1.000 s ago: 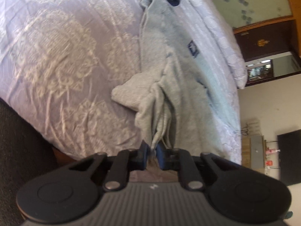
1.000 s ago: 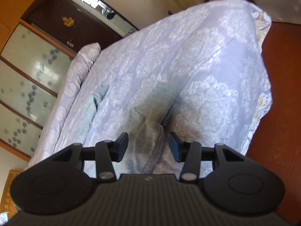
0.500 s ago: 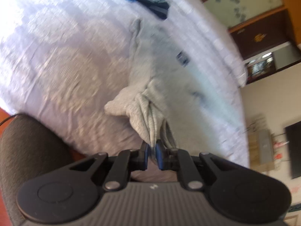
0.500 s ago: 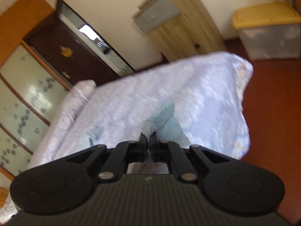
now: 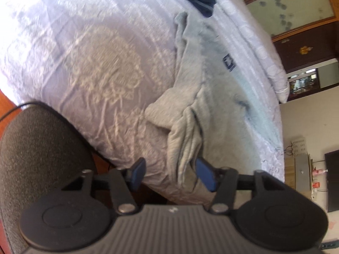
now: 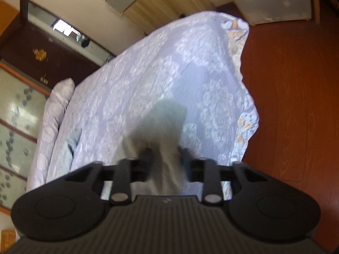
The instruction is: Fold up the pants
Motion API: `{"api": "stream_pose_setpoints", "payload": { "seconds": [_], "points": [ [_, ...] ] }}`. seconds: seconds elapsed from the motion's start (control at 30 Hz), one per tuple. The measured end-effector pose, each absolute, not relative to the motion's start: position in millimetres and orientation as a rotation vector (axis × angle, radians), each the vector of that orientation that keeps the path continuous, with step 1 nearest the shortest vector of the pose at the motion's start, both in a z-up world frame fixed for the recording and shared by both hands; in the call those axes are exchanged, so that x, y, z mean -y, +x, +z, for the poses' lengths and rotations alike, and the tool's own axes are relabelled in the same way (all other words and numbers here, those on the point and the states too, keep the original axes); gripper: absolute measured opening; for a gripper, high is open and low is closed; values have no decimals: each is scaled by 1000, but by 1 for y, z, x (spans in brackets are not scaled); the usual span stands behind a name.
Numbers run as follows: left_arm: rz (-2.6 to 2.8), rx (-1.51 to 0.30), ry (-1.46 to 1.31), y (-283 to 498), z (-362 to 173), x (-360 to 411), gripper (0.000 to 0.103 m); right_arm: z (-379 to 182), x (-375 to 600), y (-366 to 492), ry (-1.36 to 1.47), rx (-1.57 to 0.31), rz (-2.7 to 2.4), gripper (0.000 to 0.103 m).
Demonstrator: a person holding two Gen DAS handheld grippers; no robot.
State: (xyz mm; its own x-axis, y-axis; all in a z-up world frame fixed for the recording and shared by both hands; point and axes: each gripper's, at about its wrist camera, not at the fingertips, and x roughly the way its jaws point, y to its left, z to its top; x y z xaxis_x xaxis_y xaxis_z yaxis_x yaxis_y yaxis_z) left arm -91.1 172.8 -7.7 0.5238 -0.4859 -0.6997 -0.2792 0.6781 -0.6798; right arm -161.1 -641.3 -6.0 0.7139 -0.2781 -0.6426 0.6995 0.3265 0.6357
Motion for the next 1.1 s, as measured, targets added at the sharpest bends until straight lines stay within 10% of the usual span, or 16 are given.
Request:
{"api": "stream_pose_setpoints", "payload": {
  "seconds": [0.2, 0.47, 0.7, 0.87, 1.1],
  "points": [
    [-157, -1007, -864, -92, -4, -175, 83, -1, 653, -173, 1099, -399, -722, 44],
    [-165, -966, -933, -71, -10, -174, 84, -10, 659, -172, 1204, -426, -652, 52],
    [-169, -1010, -929, -69, -19, -162, 71, -11, 665, -179, 1190, -433, -685, 52],
    [-178, -1018, -923, -64, -21, -159, 17, -22, 669, -177, 1240, -442, -647, 52],
    [-175, -990, -949, -62, -14, -167, 12, -53, 669, -171, 1416, -459, -554, 50]
  ]
}}
